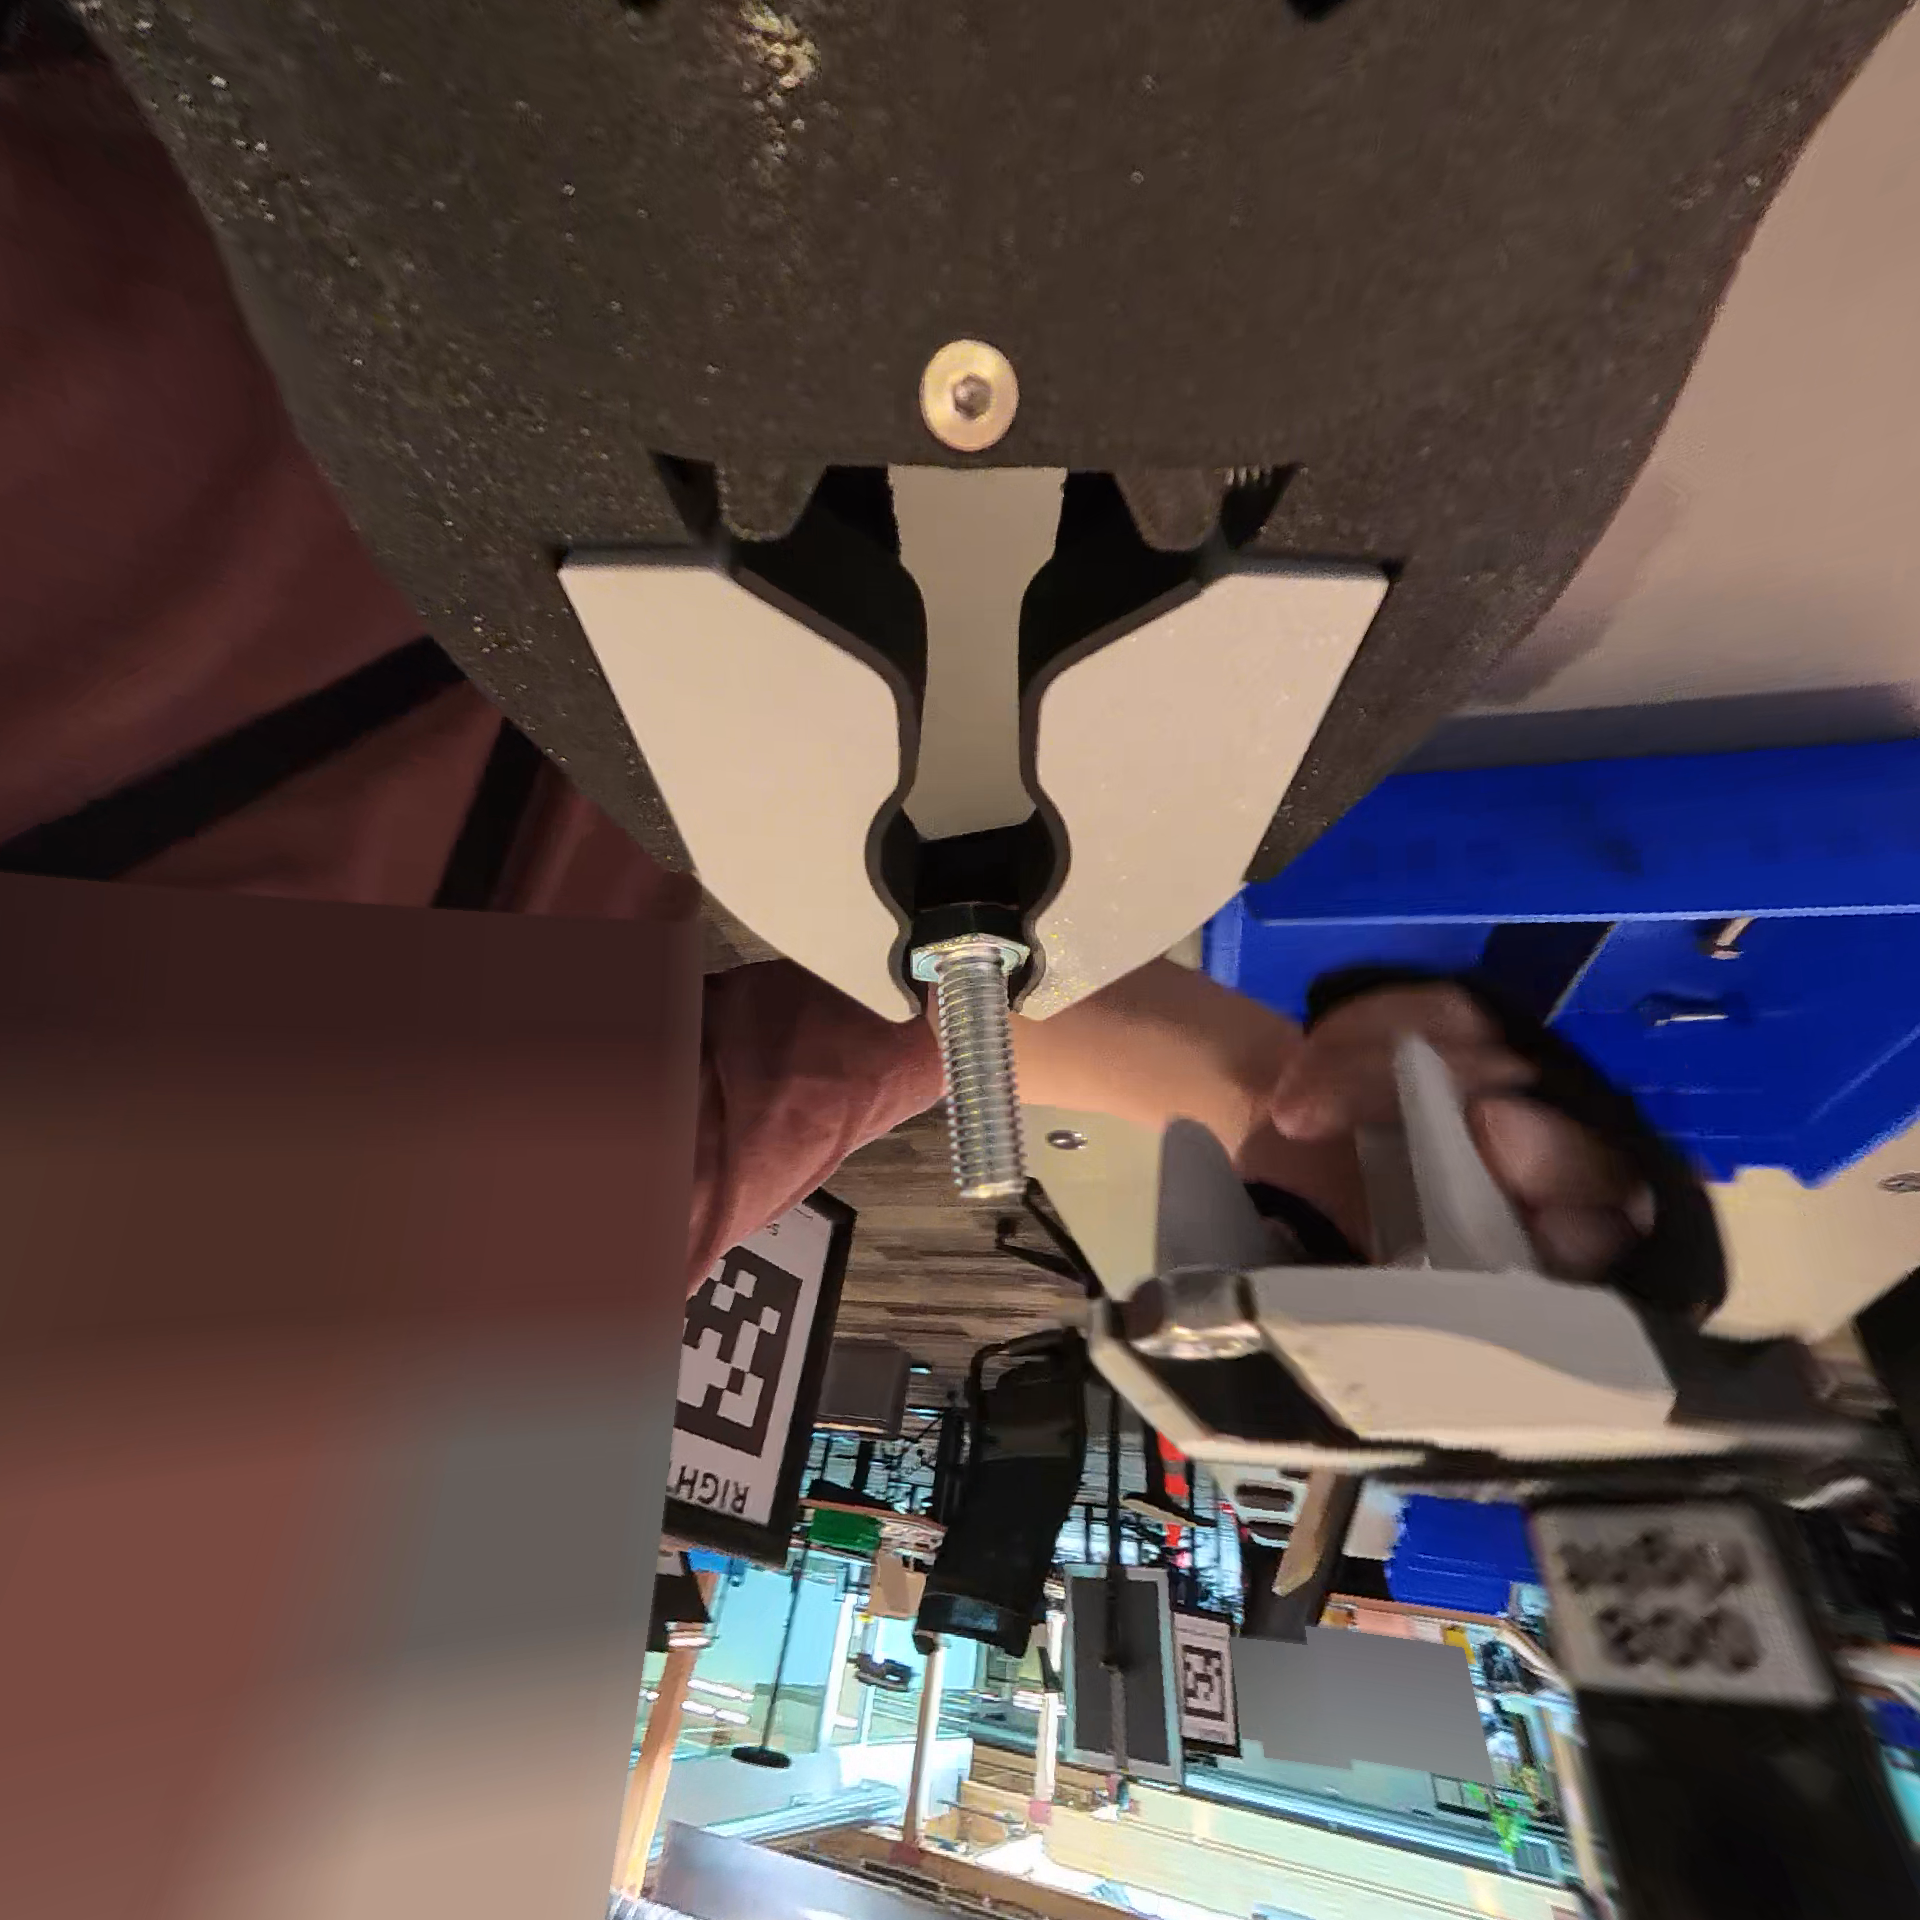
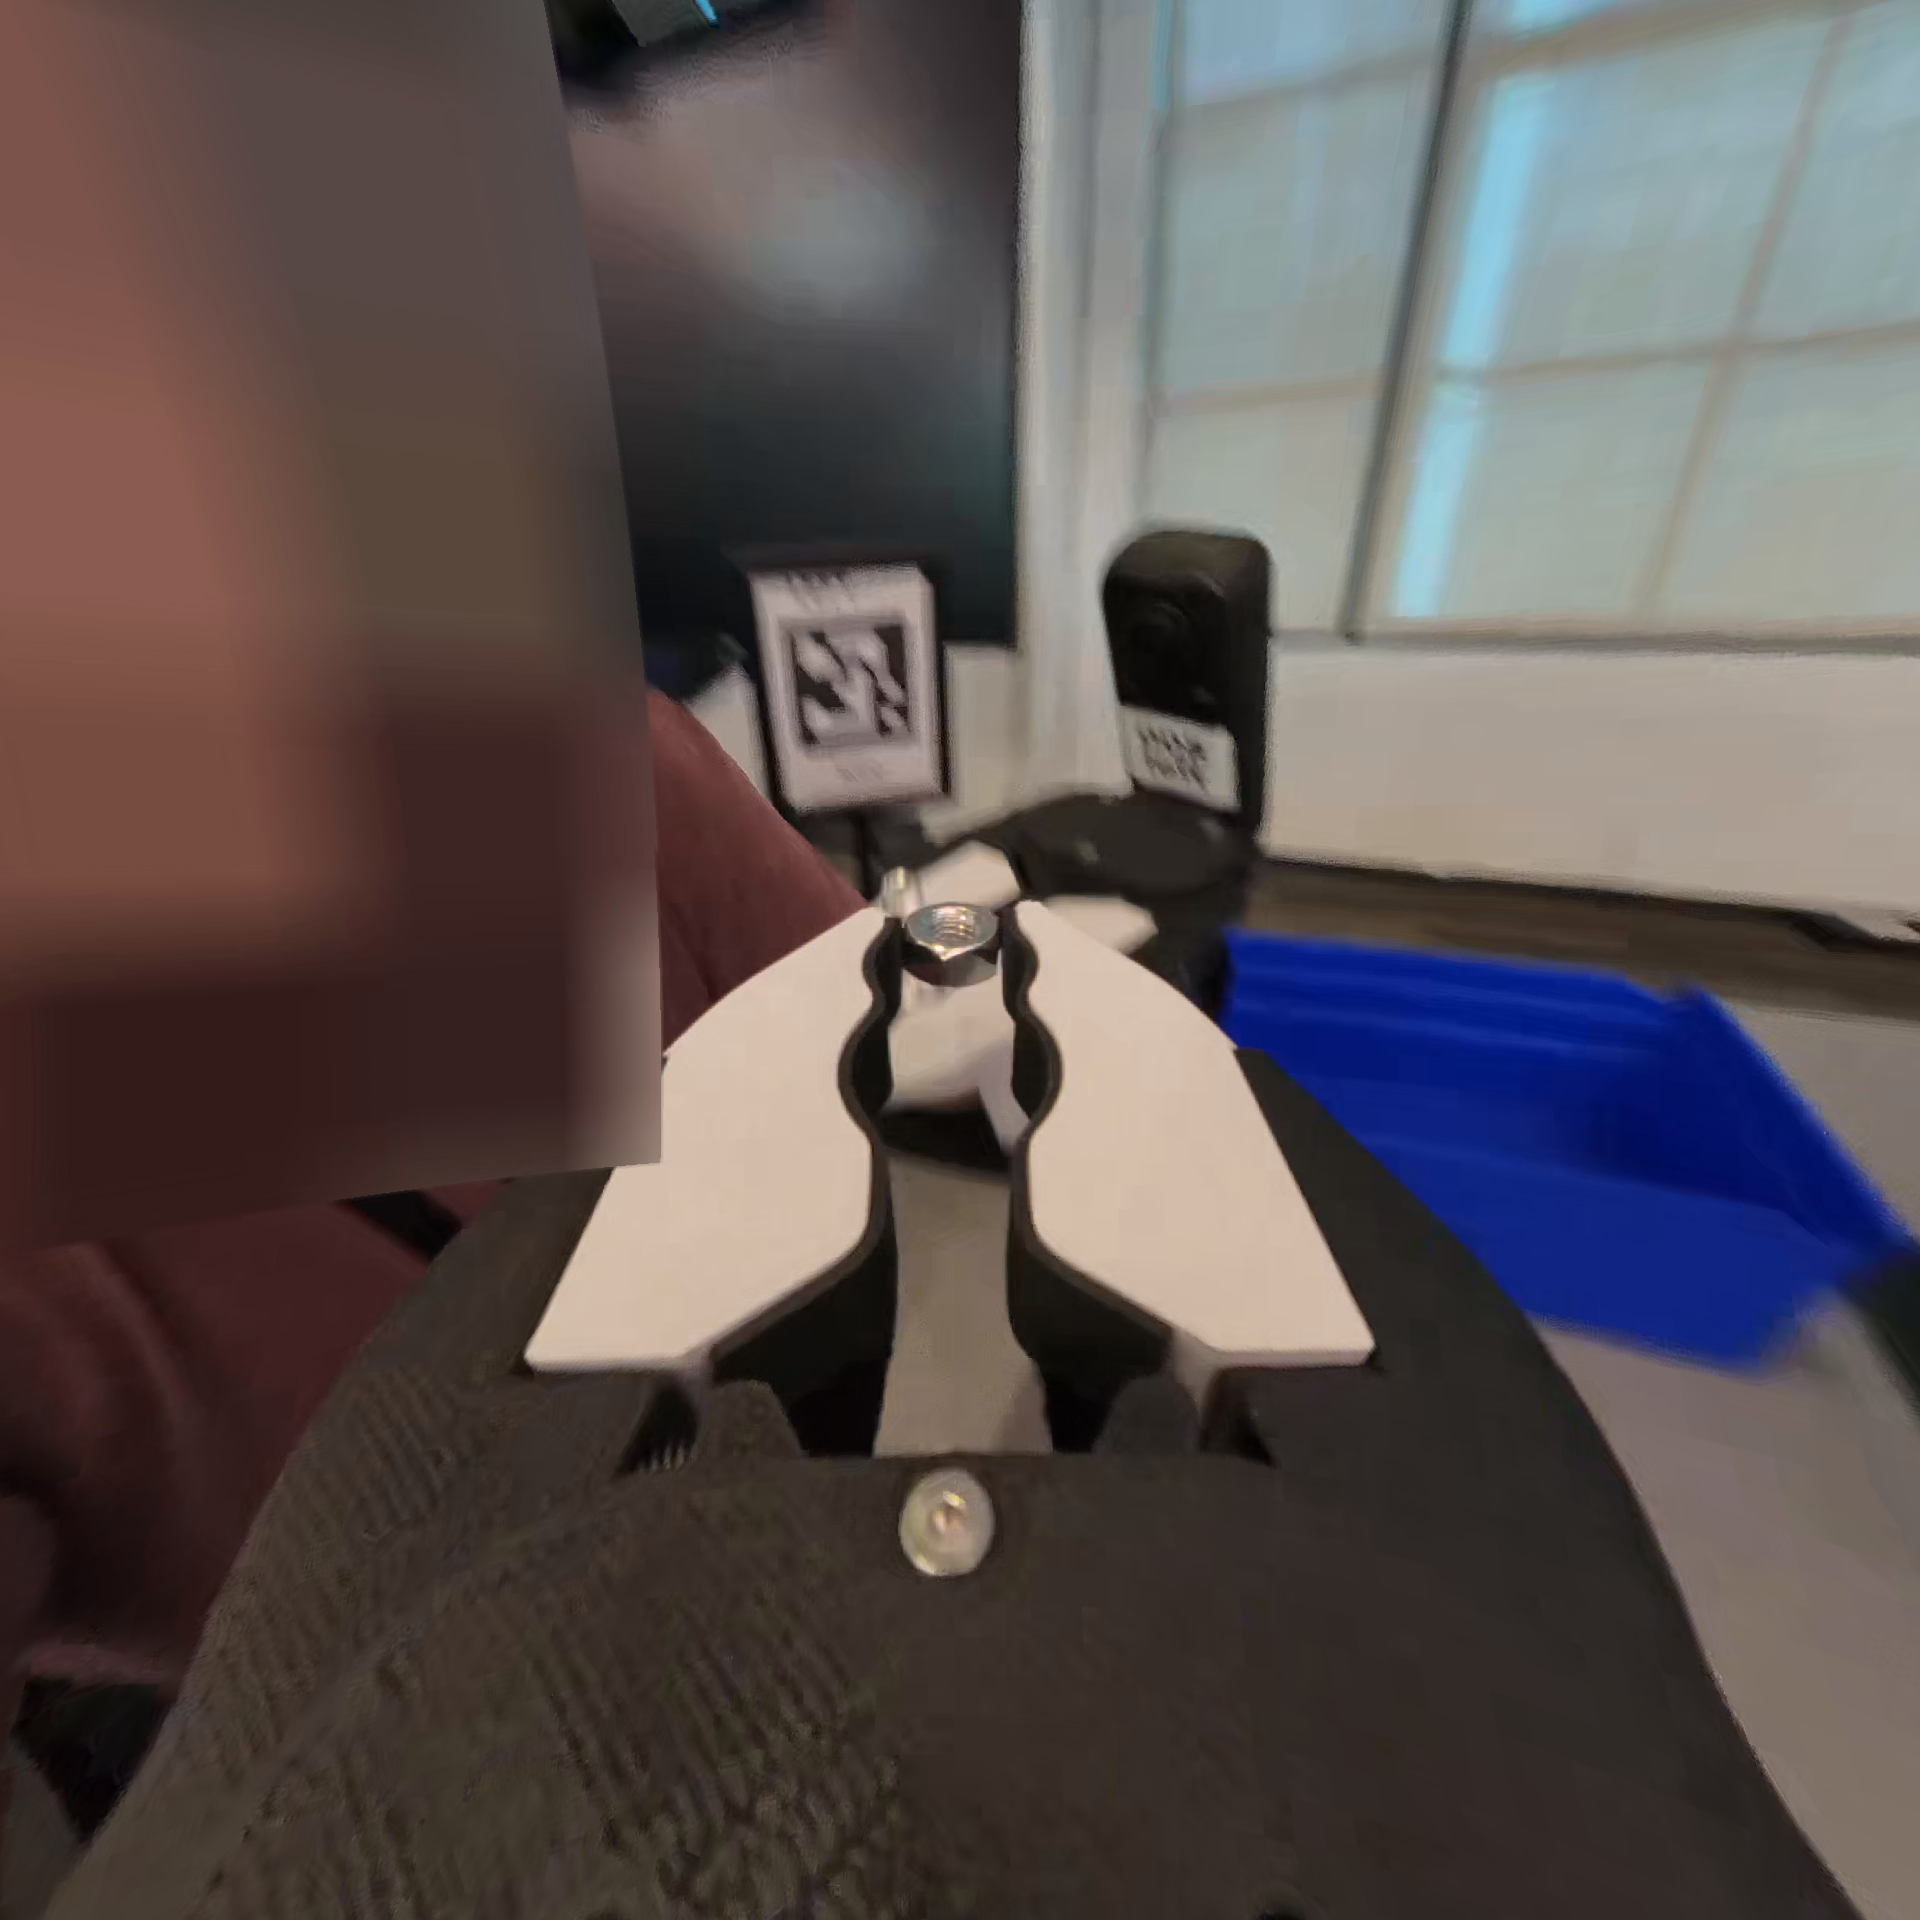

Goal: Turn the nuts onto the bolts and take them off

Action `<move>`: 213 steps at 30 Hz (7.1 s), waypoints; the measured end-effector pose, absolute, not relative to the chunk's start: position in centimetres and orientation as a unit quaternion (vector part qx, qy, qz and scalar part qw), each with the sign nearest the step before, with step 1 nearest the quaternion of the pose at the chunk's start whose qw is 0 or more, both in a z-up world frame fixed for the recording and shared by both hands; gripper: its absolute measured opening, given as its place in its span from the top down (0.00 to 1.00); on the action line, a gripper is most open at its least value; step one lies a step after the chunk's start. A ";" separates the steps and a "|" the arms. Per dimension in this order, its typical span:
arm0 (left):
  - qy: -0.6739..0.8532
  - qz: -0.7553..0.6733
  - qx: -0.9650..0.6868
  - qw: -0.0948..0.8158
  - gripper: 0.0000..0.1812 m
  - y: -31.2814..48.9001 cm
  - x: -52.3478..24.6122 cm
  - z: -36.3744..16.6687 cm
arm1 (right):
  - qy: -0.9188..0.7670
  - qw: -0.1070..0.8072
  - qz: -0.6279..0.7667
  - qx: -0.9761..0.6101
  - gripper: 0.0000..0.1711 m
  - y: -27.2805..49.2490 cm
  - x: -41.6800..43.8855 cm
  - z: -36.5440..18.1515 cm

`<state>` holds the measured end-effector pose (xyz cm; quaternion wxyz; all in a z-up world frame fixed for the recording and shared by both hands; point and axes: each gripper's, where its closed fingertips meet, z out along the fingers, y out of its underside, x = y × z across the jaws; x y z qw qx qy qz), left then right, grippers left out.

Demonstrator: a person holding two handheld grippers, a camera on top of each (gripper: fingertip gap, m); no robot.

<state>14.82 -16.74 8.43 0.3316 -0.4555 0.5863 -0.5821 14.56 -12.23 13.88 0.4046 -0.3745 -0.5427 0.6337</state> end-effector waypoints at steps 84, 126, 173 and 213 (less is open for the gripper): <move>0.373 -0.057 -0.893 0.244 0.80 -0.3 -11.4 -2.7 | -0.142 0.343 0.016 -0.929 0.81 9.1 44.0 -4.4; 0.210 -0.172 -0.933 0.236 0.90 3.8 -12.9 -5.1 | -0.240 0.379 -0.034 -0.893 0.81 8.2 38.4 -0.6; 0.304 -0.096 -0.939 0.130 0.81 4.5 -14.3 -13.8 | -0.334 0.309 -0.043 -0.890 0.81 8.0 34.1 -4.2; 0.462 -0.513 -0.595 0.412 0.95 -7.3 10.8 8.5 | -0.417 0.443 0.620 -0.496 0.94 -6.3 9.7 10.8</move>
